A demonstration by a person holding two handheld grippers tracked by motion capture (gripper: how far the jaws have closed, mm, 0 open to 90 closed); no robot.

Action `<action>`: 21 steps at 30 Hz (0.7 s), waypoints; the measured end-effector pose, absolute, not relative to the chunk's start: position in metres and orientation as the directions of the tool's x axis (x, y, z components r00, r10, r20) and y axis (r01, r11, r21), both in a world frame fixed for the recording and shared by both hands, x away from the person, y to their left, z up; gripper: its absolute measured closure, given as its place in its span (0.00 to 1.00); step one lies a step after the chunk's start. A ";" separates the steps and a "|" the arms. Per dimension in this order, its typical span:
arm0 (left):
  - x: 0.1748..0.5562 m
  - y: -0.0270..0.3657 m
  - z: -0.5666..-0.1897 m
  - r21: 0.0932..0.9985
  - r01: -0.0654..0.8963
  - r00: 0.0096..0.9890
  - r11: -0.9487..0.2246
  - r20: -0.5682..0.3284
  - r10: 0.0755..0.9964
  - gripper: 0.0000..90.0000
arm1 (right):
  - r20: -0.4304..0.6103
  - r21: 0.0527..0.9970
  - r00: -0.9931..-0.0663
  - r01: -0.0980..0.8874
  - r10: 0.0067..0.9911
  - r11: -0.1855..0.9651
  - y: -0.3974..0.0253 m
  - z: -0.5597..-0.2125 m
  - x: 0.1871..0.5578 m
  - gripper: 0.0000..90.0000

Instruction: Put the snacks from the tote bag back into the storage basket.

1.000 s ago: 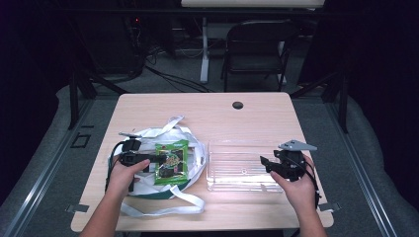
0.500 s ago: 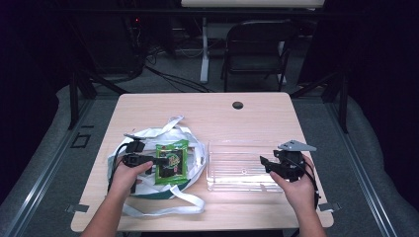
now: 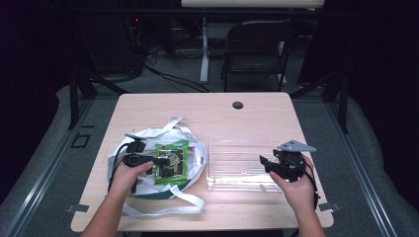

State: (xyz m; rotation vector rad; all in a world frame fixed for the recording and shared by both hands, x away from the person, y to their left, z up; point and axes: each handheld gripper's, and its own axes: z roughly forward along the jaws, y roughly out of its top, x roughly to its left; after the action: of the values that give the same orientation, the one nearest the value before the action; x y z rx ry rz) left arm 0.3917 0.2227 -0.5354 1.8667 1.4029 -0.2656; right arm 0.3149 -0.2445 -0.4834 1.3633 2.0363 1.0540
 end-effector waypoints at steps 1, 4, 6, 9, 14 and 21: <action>0.391 0.223 -0.534 0.454 0.886 0.375 -0.096 -0.579 0.724 0.46 | 0.030 0.801 -0.397 0.558 0.917 0.215 -0.245 -0.483 0.315 0.48; 0.390 0.225 -0.528 0.469 0.877 0.394 -0.106 -0.574 0.718 0.47 | 0.032 0.801 -0.396 0.559 0.917 0.214 -0.245 -0.483 0.315 0.48; 0.388 0.225 -0.524 0.482 0.870 0.405 -0.104 -0.578 0.708 0.48 | 0.030 0.801 -0.397 0.558 0.917 0.216 -0.245 -0.483 0.315 0.48; 0.387 0.226 -0.520 0.498 0.860 0.427 -0.115 -0.575 0.698 0.50 | 0.033 0.801 -0.398 0.559 0.917 0.214 -0.245 -0.483 0.315 0.48; 0.384 0.225 -0.516 0.528 0.842 0.452 -0.106 -0.585 0.674 0.56 | 0.032 0.800 -0.399 0.560 0.917 0.216 -0.244 -0.484 0.316 0.48; 0.385 0.224 -0.516 0.537 0.834 0.484 -0.126 -0.601 0.636 0.61 | 0.037 0.799 -0.396 0.563 0.917 0.211 -0.244 -0.485 0.317 0.48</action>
State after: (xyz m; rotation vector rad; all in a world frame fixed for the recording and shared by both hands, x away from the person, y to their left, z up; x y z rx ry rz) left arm 0.3847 0.2243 -0.5162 1.8446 1.2314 -0.2814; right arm 0.3165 -0.2441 -0.4850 1.3700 2.0421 1.0509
